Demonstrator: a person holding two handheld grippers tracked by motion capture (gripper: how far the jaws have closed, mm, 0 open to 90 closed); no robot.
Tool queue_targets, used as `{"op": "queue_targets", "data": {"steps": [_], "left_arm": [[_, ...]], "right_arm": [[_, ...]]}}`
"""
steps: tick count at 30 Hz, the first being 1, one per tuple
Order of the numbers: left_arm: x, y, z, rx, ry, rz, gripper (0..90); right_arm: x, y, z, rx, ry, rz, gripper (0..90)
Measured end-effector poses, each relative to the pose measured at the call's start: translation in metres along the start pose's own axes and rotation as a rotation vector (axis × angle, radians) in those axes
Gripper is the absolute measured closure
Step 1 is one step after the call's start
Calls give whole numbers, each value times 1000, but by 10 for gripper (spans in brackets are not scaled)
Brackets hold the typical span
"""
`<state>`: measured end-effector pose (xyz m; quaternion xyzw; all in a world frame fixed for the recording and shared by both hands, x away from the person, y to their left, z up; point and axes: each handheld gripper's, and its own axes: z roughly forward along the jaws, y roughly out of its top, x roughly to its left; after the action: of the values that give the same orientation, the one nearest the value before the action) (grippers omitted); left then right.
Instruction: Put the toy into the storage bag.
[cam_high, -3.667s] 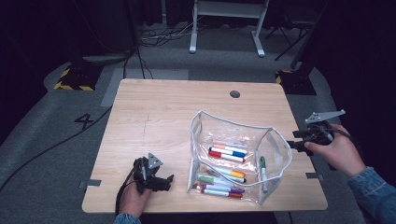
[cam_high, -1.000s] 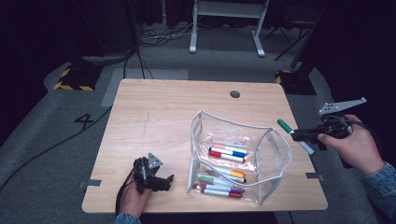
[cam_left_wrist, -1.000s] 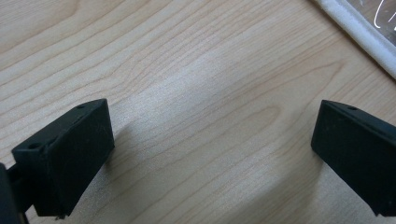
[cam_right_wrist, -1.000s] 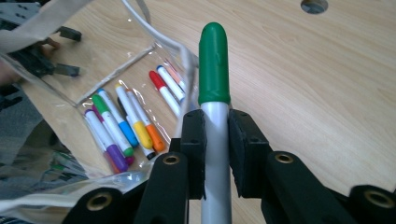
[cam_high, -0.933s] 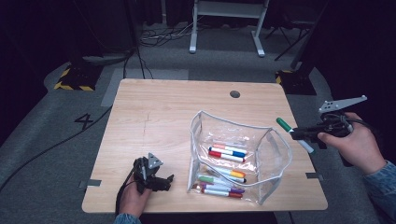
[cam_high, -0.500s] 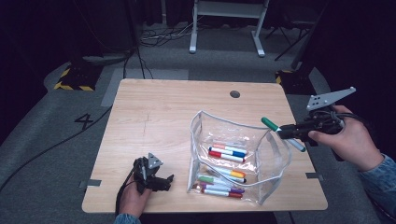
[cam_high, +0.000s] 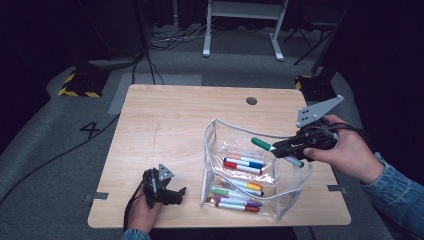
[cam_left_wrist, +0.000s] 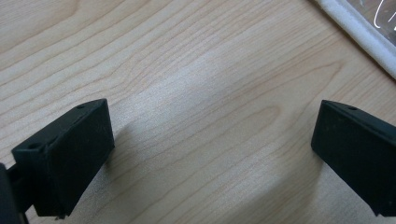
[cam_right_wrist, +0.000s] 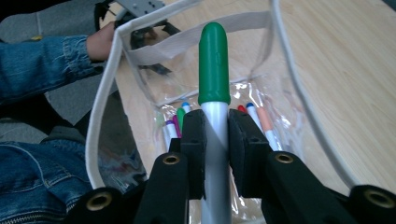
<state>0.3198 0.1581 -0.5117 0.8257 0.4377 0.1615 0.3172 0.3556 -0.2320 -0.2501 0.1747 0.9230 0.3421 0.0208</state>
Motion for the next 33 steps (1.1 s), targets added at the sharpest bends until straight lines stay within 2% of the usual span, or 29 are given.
{"op": "queue_targets", "data": {"steps": [5, 20, 26, 33], "left_arm": [[0, 0, 0, 0, 0, 0, 0], [0, 0, 0, -3, 3, 0, 0], [0, 0, 1, -4, 0, -3, 0], [0, 0, 0, -3, 0, -3, 0]], "right_arm": [[9, 8, 18, 24, 40, -46, 770], [24, 15, 68, 120, 151, -113, 770], [26, 16, 85, 159, 187, -138, 770], [26, 12, 107, 218, 214, -136, 770]]}}
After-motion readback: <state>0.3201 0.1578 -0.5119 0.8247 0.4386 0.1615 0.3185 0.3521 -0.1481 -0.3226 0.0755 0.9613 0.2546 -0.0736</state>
